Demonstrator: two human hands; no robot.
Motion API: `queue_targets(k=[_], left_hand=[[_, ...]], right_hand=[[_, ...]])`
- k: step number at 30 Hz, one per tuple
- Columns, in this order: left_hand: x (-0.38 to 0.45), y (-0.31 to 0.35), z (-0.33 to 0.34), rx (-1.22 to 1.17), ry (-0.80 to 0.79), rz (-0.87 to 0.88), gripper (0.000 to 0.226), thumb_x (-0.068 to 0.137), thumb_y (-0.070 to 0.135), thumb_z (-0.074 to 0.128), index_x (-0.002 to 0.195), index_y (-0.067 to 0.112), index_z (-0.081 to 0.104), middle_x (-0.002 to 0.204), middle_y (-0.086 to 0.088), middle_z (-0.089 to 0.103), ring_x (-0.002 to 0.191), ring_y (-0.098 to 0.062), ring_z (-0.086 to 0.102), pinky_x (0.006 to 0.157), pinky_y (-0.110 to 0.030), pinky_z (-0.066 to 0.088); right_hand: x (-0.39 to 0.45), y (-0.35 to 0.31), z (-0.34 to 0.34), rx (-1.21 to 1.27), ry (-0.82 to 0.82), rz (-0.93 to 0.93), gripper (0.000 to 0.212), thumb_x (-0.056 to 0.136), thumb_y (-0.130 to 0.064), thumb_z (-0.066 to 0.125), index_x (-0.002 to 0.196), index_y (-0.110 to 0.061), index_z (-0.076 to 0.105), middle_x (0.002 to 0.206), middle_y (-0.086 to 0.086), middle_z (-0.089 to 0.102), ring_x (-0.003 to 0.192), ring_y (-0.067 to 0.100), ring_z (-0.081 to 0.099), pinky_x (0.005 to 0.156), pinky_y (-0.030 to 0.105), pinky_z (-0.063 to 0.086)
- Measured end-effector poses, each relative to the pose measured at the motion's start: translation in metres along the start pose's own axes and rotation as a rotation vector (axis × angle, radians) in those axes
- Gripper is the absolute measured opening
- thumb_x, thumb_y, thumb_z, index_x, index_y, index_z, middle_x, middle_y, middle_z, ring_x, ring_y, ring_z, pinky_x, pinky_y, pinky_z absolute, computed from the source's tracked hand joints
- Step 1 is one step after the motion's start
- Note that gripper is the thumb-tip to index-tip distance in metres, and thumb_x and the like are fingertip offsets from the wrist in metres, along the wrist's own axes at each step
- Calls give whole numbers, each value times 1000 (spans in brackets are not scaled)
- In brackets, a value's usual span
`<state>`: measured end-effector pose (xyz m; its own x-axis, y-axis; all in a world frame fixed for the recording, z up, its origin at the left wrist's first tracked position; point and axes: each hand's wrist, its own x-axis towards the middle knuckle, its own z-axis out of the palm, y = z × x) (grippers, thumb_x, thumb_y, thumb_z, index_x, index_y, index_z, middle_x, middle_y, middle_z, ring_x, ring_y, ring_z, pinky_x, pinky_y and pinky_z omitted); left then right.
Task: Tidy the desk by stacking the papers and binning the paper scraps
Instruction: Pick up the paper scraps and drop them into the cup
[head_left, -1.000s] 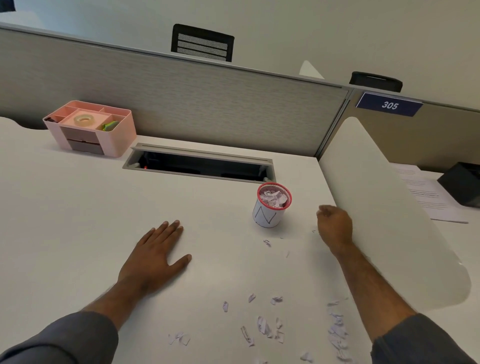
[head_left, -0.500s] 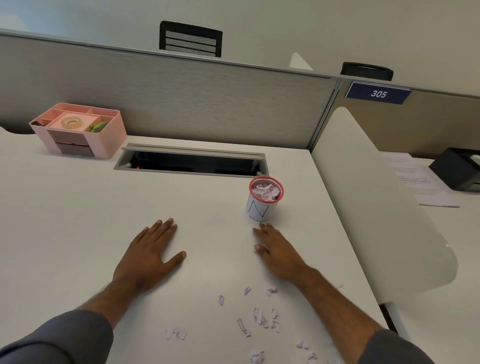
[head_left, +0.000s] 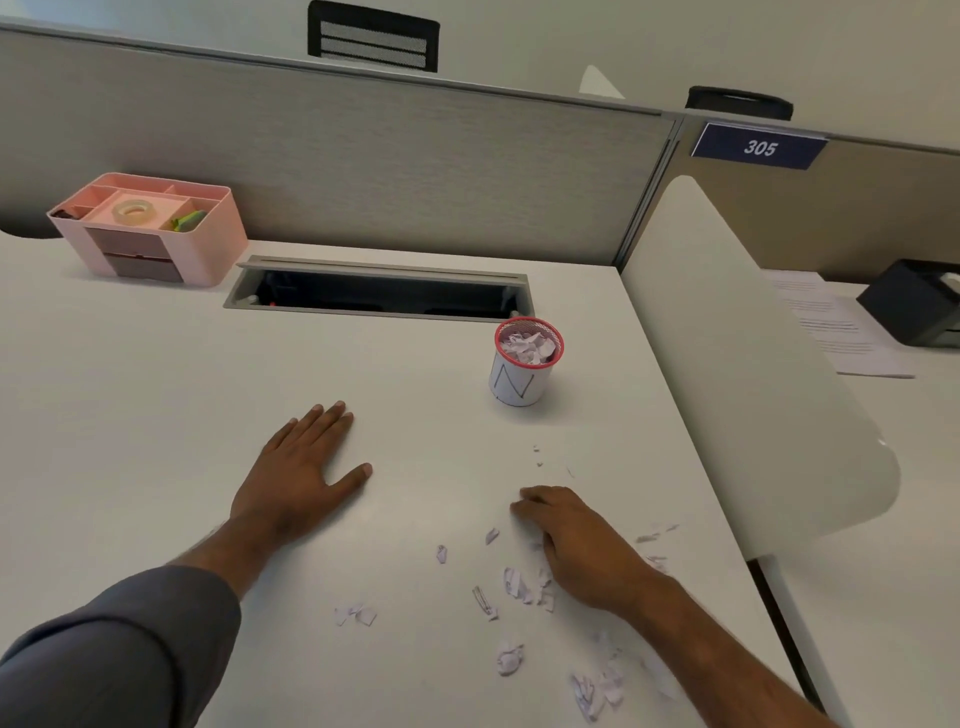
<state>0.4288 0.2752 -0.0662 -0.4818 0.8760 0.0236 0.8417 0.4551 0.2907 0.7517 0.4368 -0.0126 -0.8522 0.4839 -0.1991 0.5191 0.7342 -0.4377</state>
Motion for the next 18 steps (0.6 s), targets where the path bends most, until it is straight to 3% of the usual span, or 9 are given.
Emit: queue_targets(k=[4,8,10,12,14,18], left_hand=[[0,3,0,10,1,2,85,88,75,20,160,31,18,165,20,6,152,2,-2,125,-30,3],[-1,5,0,19,-1,-7,84,88,74,20,160,31,16,165,21,4,152,2,-2,125,-29,2],[-1,4,0,21,4,-5,84,88,74,20,160,30,17,165,20,6,152,1,-1,125,-28,2],[-1,3,1,23,5,-5,83,89,73,21,160,30,17,165,20,6,152,1,-1,125,-29,2],[-1,3,2,30,6,-2,83,89,73,21,160,30,18,165,19,6,152,0,0,125,-30,3],[0,3,3,30,14,-2,82,89,72,23,159,30,19,166,18,8,153,-1,2,125,-30,5]], right_hand=[[-21,-8,3,81,-31,33,54,97,-5,40,147,-24,38,152,-8,38,139,6,33,106,2,11],[-33,-13,0,107,-37,92,62,93,-39,57,148,-27,32,148,-11,37,136,9,32,108,16,24],[-34,-19,-1,56,-71,129,74,83,-56,63,143,-23,35,136,-9,39,124,12,37,102,23,36],[-34,-29,4,25,-59,192,71,74,-63,68,126,-21,45,118,-6,40,108,15,44,90,28,44],[-33,-39,13,24,-24,245,60,74,-56,72,114,-19,47,110,-3,38,97,17,47,81,29,44],[-27,-49,24,118,59,270,33,85,-19,69,112,-14,52,109,0,40,91,19,53,79,25,46]])
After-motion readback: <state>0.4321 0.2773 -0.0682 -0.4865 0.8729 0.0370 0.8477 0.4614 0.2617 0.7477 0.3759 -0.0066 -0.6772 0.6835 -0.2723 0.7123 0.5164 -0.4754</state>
